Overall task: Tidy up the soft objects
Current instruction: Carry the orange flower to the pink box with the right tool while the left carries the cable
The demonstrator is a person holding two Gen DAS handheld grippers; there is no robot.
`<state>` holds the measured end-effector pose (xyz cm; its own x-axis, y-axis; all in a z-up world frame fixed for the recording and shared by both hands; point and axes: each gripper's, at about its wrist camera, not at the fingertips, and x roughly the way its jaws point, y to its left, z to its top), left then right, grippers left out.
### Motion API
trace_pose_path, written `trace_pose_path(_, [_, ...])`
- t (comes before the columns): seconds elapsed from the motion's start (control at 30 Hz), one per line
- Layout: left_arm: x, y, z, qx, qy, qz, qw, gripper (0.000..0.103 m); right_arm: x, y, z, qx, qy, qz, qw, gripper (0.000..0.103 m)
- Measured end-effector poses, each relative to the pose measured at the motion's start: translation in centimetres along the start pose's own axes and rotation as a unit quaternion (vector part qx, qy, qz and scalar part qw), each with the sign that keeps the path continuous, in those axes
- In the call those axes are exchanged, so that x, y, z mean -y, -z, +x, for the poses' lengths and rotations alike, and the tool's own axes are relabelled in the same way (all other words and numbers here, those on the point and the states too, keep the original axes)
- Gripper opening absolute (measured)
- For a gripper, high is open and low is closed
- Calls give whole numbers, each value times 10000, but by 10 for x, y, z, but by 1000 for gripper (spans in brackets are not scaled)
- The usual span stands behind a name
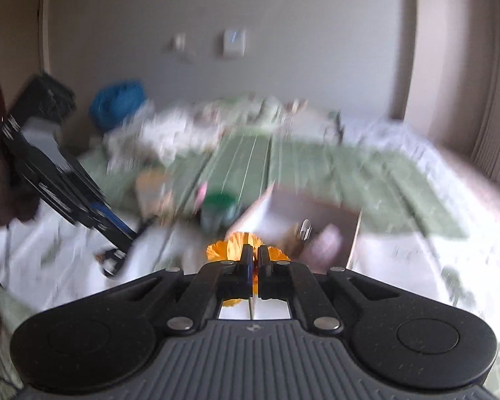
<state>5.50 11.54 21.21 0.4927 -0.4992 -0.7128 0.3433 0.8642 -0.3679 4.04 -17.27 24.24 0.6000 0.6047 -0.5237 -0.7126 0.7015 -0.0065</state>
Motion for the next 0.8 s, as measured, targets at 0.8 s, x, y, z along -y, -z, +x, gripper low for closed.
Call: trace_pose_path(0.8, [-141,-8,1,-12,-1118,-1509,9822,20,100,-54,196,-906,514,1689,9801,31])
